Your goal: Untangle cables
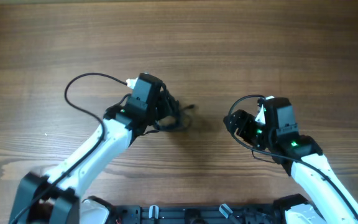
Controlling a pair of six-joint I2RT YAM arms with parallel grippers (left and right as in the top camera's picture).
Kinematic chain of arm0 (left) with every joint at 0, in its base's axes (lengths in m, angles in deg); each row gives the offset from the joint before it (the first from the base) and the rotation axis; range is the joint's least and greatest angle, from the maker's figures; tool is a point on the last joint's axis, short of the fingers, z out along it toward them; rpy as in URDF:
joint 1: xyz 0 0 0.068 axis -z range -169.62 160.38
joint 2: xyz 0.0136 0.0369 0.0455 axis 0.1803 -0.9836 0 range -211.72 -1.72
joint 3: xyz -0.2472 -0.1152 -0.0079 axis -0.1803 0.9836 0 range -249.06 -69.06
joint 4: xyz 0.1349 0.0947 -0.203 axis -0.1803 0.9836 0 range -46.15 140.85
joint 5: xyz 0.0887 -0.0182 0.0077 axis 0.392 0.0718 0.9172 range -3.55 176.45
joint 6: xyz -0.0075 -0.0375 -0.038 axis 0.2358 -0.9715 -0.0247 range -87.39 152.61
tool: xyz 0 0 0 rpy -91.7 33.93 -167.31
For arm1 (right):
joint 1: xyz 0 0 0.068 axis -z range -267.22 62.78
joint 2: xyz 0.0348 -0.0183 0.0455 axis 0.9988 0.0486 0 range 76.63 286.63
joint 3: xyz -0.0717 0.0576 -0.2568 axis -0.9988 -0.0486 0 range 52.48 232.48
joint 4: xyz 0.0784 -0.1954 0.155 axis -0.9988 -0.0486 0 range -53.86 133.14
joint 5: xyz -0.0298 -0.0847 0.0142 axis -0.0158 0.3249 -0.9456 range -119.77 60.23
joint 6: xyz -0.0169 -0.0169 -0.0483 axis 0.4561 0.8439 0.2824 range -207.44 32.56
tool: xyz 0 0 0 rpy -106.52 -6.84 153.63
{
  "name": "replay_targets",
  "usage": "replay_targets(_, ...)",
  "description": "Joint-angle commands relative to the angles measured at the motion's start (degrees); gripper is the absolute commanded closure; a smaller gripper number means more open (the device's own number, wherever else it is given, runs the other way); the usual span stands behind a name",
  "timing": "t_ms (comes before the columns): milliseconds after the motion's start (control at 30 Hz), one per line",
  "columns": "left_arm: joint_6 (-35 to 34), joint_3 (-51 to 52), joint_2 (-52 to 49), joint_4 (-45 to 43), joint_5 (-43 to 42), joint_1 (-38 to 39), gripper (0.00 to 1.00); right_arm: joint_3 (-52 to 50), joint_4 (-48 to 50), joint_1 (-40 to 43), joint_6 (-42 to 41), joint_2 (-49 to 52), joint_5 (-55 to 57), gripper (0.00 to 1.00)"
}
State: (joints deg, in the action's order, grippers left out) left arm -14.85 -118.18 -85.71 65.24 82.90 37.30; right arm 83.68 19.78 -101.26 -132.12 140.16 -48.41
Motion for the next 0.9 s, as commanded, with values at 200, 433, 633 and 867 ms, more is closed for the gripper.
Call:
replay_targets(200, -2.1, 0.4, -5.1, 4.5, 2.9, -0.1, 0.33, -0.2, 0.0, 0.1, 0.6, 6.4, -0.8, 0.16)
replay_targets(433, -9.2, 0.4, -5.1, 8.1, 9.5, -0.1, 0.47, -0.1, 0.1, 0.1, 0.6, 8.3, -0.8, 0.16)
replay_targets(633, -9.2, 0.4, -5.6, 11.1, 9.7, -0.1, 0.57, -0.1, 0.1, 0.1, 0.6, 8.3, -0.8, 0.16)
replay_targets(867, -8.9, 0.4, -7.4, 8.5, 10.3, -2.2, 0.41, -0.1, 5.1, 0.1, 11.6, 8.3, -16.9, 0.18)
